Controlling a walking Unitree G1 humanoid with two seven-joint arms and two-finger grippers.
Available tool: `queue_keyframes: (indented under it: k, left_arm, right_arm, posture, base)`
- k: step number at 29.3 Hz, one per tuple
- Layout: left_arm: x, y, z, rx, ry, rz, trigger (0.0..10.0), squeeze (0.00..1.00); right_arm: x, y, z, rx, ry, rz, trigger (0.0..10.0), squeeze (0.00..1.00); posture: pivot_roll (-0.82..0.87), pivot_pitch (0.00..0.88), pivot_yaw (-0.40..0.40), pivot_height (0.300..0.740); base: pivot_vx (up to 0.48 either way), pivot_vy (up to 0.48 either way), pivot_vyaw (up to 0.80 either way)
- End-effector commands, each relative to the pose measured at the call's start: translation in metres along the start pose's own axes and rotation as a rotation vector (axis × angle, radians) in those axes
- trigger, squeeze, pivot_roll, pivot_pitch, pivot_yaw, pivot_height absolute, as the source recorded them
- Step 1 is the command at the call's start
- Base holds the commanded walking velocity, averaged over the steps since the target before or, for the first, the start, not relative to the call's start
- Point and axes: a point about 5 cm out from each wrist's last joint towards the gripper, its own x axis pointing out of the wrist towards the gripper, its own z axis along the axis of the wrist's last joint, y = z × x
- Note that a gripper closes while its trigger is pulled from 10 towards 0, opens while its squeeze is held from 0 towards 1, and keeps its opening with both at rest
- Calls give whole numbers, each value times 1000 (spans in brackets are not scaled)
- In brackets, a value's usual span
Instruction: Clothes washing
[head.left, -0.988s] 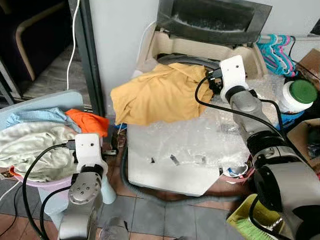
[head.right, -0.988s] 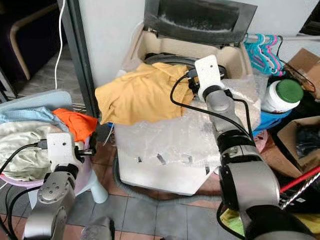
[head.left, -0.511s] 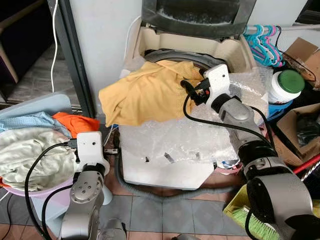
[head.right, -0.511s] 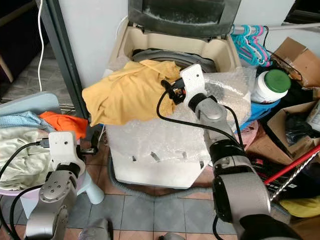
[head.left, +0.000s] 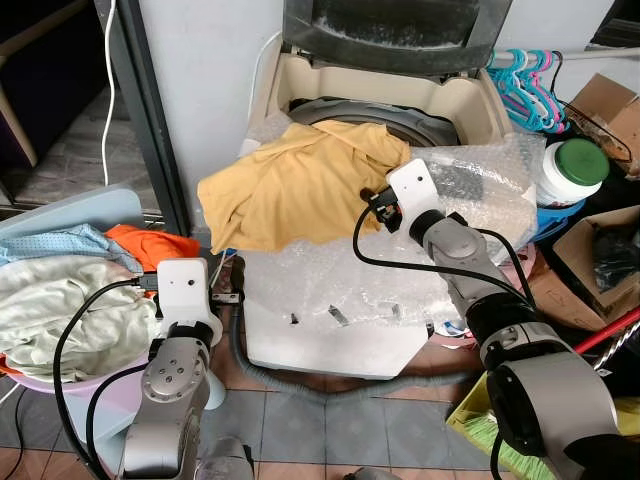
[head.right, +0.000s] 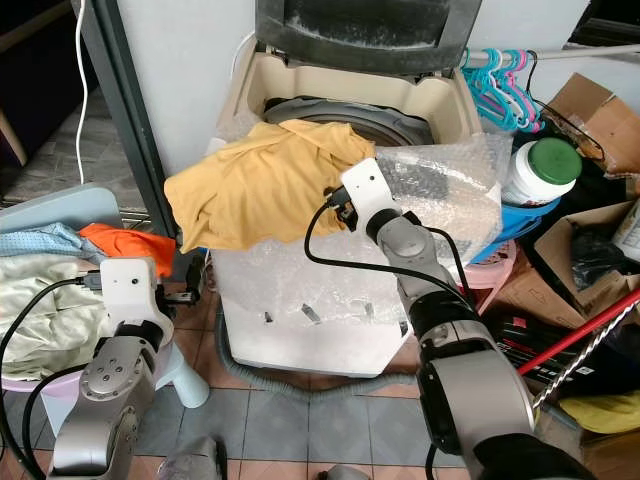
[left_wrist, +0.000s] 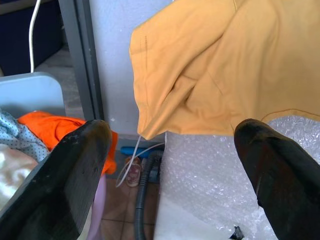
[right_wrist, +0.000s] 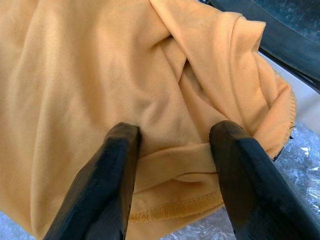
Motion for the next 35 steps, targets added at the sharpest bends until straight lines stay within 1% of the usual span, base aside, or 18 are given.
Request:
queue_keyframes:
  k: [1,20,30,34,35]
  left_arm:
    - [-1,-4,3,-7,-17,-23,10000,0]
    - [0,-5,2,-13,-15,-26,10000,0]
    - [0,-6,2,-20,-16,-29,10000,0]
    - [0,-6,2,-19,-17,-30,10000,0]
    - [0,-6,2,-18,-17,-30,10000,0]
  right_arm:
    - [0,-3,-3,-1,29,-15,0,0]
    - [1,-4,-4,32,46,-32,0,0]
    - [2,-5,-2,44,37,-27,0,0]
    - [3,-5,4,50,0,-10,0,0]
    - [3,-5,8,48,-26,7,0,0]
  posture:
    - [77,7,-77,740]
    - [77,4,-81,740]
    - [74,2,-82,740]
    - [75,0,-82,740]
    - [76,0,-80,740]
  base:
    - [0,0,0]
    - [0,0,0]
    - [338,0,0]
    - [352,0,0]
    - [356,0,0]
